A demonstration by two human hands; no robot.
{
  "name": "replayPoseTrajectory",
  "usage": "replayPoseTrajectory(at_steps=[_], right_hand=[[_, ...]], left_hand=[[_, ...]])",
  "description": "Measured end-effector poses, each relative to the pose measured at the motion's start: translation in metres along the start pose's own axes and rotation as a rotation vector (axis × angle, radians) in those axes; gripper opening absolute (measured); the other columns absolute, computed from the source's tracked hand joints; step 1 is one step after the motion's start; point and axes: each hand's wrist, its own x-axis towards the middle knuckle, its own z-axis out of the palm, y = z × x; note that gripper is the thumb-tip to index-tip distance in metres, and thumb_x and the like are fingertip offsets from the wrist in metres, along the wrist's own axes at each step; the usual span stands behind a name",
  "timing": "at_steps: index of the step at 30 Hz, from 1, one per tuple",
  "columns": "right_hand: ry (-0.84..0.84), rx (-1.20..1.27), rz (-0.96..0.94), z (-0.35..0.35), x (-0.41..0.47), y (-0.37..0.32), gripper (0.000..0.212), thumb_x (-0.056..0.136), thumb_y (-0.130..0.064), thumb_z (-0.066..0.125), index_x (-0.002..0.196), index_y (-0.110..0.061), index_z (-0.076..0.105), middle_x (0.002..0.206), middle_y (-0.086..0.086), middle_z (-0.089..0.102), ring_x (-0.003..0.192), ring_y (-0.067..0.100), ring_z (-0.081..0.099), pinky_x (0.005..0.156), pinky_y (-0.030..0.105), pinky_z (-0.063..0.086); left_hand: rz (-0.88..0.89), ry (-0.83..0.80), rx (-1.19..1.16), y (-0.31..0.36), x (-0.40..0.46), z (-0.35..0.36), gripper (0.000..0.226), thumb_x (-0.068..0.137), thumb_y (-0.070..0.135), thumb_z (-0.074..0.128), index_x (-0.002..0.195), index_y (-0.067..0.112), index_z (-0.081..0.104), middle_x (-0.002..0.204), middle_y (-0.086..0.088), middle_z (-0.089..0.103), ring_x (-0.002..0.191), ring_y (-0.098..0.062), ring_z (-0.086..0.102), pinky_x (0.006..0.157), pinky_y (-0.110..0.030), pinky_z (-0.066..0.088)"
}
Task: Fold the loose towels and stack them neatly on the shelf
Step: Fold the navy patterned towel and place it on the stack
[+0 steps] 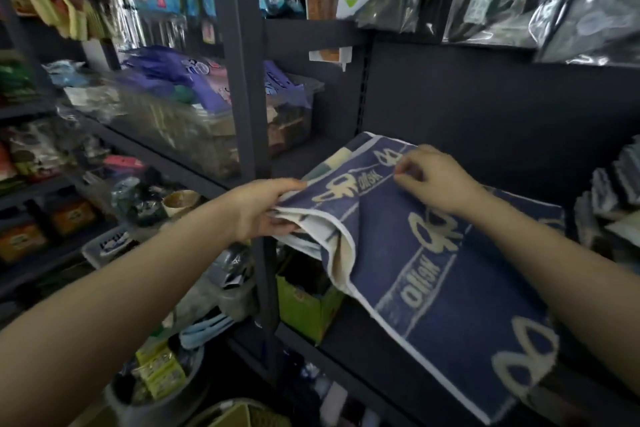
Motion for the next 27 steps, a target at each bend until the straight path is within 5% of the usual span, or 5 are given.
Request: replayPoseTrajectory(at_steps=[5, 10, 16, 23, 27], right_hand=[[-0.128, -0.13, -0.068, 0.007, -0.089, -0.064, 0.04, 0.08, -0.06, 0.046, 0.084, -0.02, 0.049, 0.08, -0.007, 0.051, 0.074, 0.013, 0.047, 0.068, 0.031, 0.038], [-0.115, -0.59, 0.101, 0.059, -0.145, -0.107, 0.104, 0.071, -0.074, 0.049, 0.148, -0.019, 0.005, 0.155, 0.007, 0.014, 0.135, 0.033, 0.027, 0.105, 0.048, 0.029], [0.05, -0.687, 0.175, 0.055, -0.144, -0.098, 0.06, 0.085, -0.003, 0.048, 0.142, -0.01, 0.029, 0.145, 0.02, 0.033, 0.108, 0.038, 0.053, 0.08, 0.044, 0.049], [0.018, -0.492, 0.109, -0.003, -0.154, -0.068, 0.03, 0.084, -0.024, 0.056, 0.113, -0.016, 0.059, 0.123, 0.008, 0.05, 0.104, 0.032, 0.052, 0.083, 0.037, 0.041], [-0.091, -0.318, -0.045, 0.028, -0.162, -0.095, 0.055, 0.084, -0.06, 0.044, 0.114, -0.016, 0.057, 0.119, 0.004, 0.053, 0.101, 0.024, 0.056, 0.083, 0.034, 0.047]], left_hand=[[0.105, -0.046, -0.186, -0.007, -0.005, 0.004, 0.013, 0.092, 0.017, 0.054, 0.082, 0.013, 0.061, 0.07, -0.002, 0.07, 0.058, -0.011, 0.068, 0.05, -0.022, 0.054], [0.243, -0.139, -0.361, -0.004, -0.006, 0.01, 0.016, 0.095, 0.009, 0.047, 0.085, 0.015, 0.058, 0.067, 0.001, 0.071, 0.062, -0.01, 0.069, 0.05, -0.023, 0.054], [0.267, -0.127, -0.315, -0.002, -0.006, 0.013, 0.015, 0.095, 0.004, 0.046, 0.085, 0.012, 0.055, 0.078, -0.004, 0.065, 0.072, -0.012, 0.061, 0.05, -0.02, 0.054], [0.319, -0.081, -0.237, -0.004, -0.003, -0.004, 0.003, 0.088, 0.007, 0.059, 0.086, 0.006, 0.059, 0.079, -0.006, 0.066, 0.069, -0.012, 0.065, 0.054, -0.023, 0.053], [0.307, -0.037, -0.184, -0.013, -0.001, -0.01, 0.013, 0.091, 0.011, 0.056, 0.078, 0.011, 0.056, 0.074, -0.006, 0.064, 0.067, -0.015, 0.064, 0.055, -0.027, 0.051]])
